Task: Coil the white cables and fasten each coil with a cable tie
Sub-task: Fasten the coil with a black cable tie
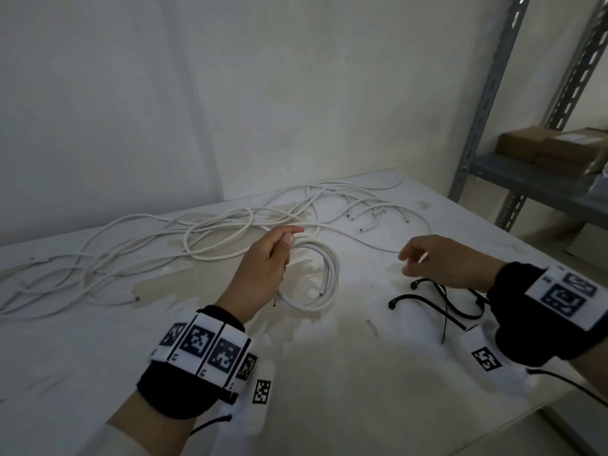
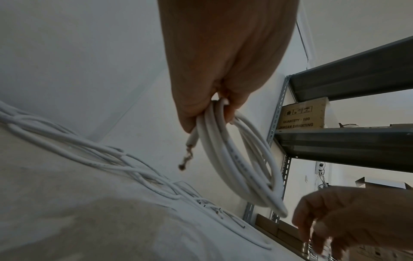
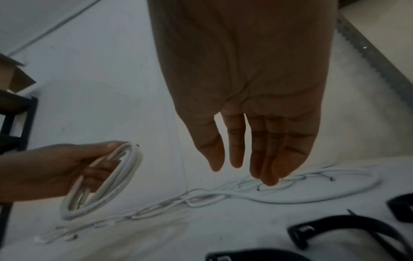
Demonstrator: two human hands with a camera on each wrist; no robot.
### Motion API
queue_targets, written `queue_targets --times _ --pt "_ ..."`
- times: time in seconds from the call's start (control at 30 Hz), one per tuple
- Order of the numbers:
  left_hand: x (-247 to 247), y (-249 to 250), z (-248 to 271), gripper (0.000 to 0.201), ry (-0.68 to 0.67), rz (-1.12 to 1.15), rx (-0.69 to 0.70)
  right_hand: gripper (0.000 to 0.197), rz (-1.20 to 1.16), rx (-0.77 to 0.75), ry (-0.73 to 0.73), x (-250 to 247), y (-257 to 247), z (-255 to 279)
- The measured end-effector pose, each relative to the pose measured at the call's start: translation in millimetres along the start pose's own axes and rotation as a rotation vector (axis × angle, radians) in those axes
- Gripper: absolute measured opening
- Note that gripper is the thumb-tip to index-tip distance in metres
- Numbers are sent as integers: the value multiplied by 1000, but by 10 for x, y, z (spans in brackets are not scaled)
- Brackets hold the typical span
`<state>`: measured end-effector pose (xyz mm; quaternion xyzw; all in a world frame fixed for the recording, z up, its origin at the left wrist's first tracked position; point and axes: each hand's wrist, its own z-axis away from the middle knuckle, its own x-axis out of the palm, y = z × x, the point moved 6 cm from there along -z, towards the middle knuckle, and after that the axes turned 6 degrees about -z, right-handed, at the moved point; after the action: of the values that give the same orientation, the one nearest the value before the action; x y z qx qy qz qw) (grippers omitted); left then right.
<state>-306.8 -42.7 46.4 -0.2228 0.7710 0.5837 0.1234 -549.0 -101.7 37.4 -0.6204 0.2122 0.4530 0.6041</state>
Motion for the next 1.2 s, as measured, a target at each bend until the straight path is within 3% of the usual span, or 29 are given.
queue_targets --times 0.17,0.3,0.47,0.57,0.73,0.8,0.9,1.07,1.2 --pt "69 0 -17 25 -5 -21 -23 29 304 71 -141 166 128 -12" --pt "53 -10 -26 26 5 -36 -28 31 409 100 -231 336 153 -57" --pt "5 -37 -51 25 18 -43 -36 20 412 15 -192 408 9 -184" --pt "-56 -70 -69 25 31 -25 -58 6 255 -88 -74 285 -223 -285" --pt "-247 -86 -111 27 98 -9 -51 3 -267 -253 182 32 -787 -339" --pt "-345 -105 -125 26 134 -16 -54 3 -459 -316 166 59 -1022 -321" --pt "-490 -125 -140 25 187 -34 -44 7 -553 -342 77 270 -1290 -293" --pt "-700 -157 -126 20 288 -20 -44 29 -744 -212 -67 671 -1509 -321" --pt "-781 -193 -93 18 317 24 -64 34 -848 -157 -41 790 -1635 -402"
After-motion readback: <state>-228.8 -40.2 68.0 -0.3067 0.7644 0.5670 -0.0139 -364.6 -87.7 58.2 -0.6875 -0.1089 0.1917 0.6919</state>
